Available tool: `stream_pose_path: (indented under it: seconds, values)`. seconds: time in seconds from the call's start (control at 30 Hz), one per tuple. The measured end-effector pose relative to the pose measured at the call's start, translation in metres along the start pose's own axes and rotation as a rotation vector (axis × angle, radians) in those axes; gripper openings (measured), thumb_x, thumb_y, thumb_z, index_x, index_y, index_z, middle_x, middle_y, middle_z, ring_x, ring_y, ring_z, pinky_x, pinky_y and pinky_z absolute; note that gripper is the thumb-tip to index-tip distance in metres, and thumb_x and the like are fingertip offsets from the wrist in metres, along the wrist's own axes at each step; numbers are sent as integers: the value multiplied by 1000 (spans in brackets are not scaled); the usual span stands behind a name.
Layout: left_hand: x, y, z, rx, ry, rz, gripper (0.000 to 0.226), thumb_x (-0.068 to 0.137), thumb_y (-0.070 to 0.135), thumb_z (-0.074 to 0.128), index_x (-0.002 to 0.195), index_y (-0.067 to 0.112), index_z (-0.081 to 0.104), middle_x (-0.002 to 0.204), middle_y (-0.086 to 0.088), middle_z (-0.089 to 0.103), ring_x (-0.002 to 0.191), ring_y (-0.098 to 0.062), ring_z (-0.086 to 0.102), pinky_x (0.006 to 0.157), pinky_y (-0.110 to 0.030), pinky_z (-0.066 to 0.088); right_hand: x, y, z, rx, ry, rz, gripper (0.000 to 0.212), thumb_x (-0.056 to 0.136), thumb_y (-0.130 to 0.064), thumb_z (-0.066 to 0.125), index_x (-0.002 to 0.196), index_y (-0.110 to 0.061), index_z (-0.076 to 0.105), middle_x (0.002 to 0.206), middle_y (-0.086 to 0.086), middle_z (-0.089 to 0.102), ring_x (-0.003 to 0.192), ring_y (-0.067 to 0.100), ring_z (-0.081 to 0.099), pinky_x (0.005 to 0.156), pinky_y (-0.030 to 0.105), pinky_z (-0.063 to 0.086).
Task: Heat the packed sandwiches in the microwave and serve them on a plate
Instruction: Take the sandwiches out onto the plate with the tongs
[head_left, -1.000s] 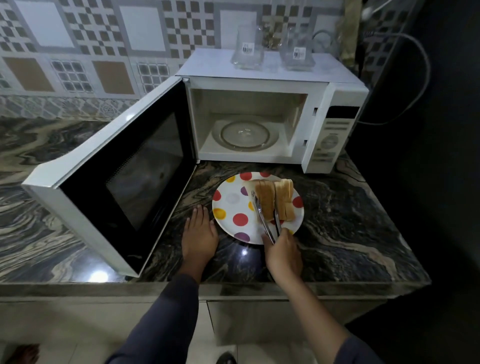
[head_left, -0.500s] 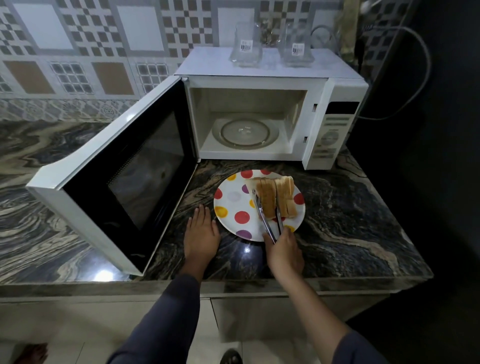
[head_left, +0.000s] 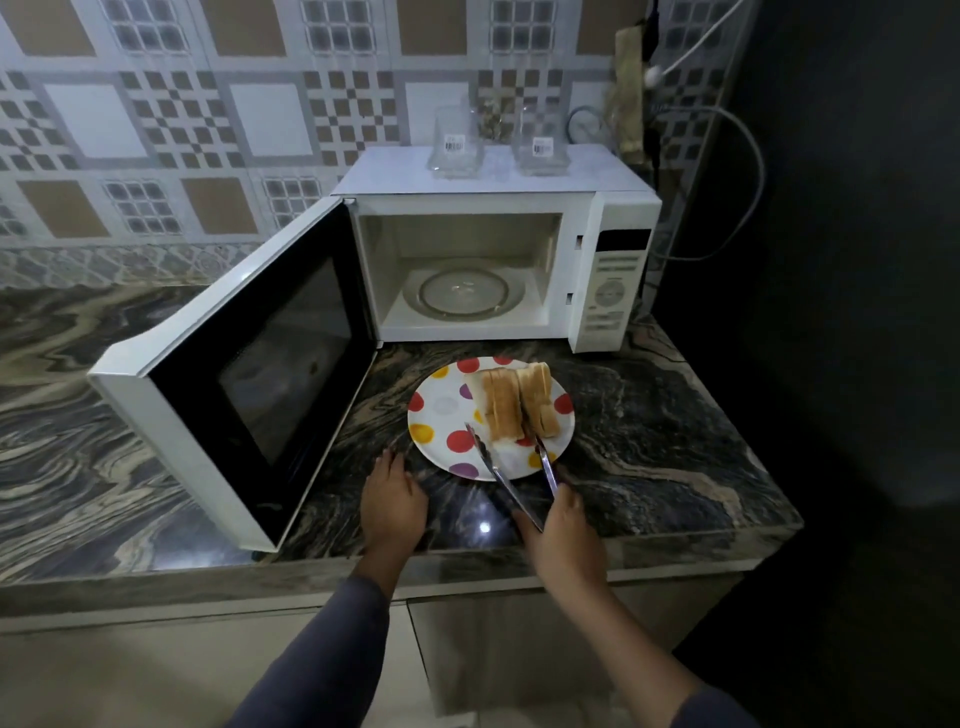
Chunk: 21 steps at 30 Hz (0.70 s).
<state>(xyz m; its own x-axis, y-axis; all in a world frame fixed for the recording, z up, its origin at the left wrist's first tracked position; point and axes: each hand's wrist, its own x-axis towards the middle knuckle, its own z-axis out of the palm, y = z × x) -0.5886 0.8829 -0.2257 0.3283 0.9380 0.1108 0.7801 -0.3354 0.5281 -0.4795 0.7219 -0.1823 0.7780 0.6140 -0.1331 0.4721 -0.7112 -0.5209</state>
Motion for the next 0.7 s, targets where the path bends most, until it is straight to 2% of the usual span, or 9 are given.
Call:
stream_pose_path:
  seconds: [0.07,0.13,0.23,0.27,0.3,0.37,0.47,0.6,0.7]
  values:
    - [-3,18,-4,-240,82,-161,35,95,12,39,122,-6,54,133,-23,49,123,-36,44,101,-38,35,-11,11,-2,50,45,-64,62,88,-51,52,133,-12,35,130,7,47,107,27,58,69,32,44]
    - [-7,40,-11,-562,123,-335,37,98,20,37,113,-8,57,115,-21,58,110,-36,52,88,-36,39,-18,21,-7,147,94,-135,55,86,-47,56,125,-11,43,114,5,53,95,24,58,62,29,38]
    - [-13,76,-23,-1211,-80,-460,52,99,40,30,119,-3,52,99,-14,63,92,-29,61,69,-28,50,-17,24,-24,327,120,-197,39,88,-43,57,110,-12,49,86,-3,48,71,12,47,50,17,31]
    - [-14,86,-27,-1344,-180,-441,58,98,45,26,123,-2,47,103,-16,63,94,-27,61,69,-27,52,-13,21,-31,419,101,-198,32,88,-41,57,106,-14,51,80,-6,48,66,9,46,49,15,33]
    - [-16,95,-32,-1429,-270,-417,63,97,51,24,128,0,43,111,-18,61,101,-28,60,78,-28,51,-9,18,-40,513,66,-196,26,89,-38,57,102,-17,53,75,-8,50,63,5,48,49,13,36]
    - [-19,110,-43,-1514,-422,-372,70,91,61,25,129,4,42,121,-19,57,111,-29,56,95,-34,44,-2,12,-56,642,-43,-212,17,89,-32,59,100,-19,57,68,-12,57,57,-3,54,48,8,38]
    - [-20,123,-54,-1538,-562,-207,71,89,62,32,127,6,51,118,-15,63,108,-27,59,100,-39,46,3,9,-73,686,-255,-278,9,90,-25,60,97,-20,58,52,-14,57,40,-7,51,39,8,34]
    - [-17,124,-57,-1475,-519,-118,49,91,46,47,115,6,60,99,-8,70,93,-19,68,82,-30,57,9,13,-81,701,-308,-289,4,91,-27,57,90,-23,59,69,-2,56,36,-2,47,37,10,32]
    - [-17,122,-56,-1445,-413,-189,45,92,38,52,115,1,60,104,-14,68,96,-23,68,66,-22,57,13,20,-81,634,-347,-274,5,91,-30,58,92,-26,61,71,-2,59,39,2,46,37,16,34]
